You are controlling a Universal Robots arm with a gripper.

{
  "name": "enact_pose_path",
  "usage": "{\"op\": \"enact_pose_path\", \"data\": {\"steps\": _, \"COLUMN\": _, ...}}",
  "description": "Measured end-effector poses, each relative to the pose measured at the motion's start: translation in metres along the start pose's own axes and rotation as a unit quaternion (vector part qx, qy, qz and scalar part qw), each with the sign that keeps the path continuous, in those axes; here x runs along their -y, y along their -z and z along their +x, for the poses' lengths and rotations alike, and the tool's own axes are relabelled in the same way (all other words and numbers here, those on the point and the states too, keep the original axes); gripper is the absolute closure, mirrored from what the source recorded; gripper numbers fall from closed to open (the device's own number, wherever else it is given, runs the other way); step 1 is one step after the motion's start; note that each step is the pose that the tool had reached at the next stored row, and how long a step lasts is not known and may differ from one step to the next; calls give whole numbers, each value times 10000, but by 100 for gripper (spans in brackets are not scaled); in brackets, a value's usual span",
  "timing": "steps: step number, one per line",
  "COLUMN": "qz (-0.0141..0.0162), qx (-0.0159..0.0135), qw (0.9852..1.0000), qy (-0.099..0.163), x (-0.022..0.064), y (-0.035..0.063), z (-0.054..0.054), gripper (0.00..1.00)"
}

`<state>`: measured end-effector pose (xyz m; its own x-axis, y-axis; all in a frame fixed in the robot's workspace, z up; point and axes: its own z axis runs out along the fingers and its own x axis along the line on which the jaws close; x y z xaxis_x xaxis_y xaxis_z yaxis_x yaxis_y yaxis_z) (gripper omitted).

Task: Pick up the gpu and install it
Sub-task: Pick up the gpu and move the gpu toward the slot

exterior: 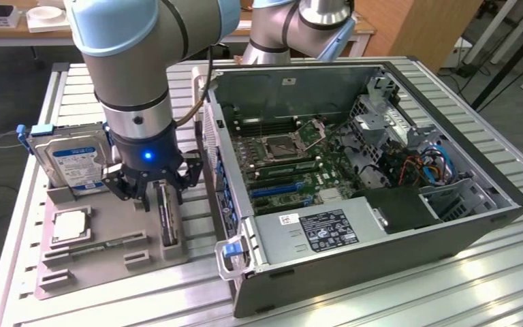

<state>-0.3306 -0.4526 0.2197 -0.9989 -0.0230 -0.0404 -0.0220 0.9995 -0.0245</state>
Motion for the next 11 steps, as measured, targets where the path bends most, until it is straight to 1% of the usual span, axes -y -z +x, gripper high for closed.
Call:
{"op": "enact_pose_path", "data": {"steps": 9, "qz": 0, "qx": 0, "qw": 10000, "qy": 0, "x": 0, "y": 0, "z": 0, "gripper": 42}}
{"op": "enact_pose_path", "data": {"steps": 10, "qz": 0, "qx": 0, "qw": 10000, "qy": 0, "x": 0, "y": 0, "z": 0, "gripper": 44}}
{"op": "enact_pose_path", "data": {"steps": 11, "qz": 0, "qx": 0, "qw": 10000, "qy": 0, "x": 0, "y": 0, "z": 0, "gripper": 50}}
